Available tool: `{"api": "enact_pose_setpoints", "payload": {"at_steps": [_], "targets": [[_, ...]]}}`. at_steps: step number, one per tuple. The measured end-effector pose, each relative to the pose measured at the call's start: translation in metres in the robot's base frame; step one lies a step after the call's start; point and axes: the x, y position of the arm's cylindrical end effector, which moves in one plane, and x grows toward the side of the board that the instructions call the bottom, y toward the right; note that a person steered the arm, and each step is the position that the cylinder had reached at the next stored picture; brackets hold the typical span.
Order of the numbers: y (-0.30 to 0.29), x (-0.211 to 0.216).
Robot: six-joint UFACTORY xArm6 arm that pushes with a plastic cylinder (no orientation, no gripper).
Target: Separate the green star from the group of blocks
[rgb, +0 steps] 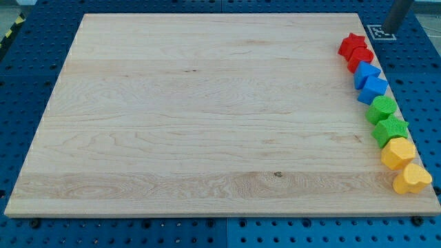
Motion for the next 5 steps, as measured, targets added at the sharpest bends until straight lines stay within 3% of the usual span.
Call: {"api": "enact_pose_setpoints", "payload": {"at_steps": [5], "targets": [[0.0, 0.076]]}}
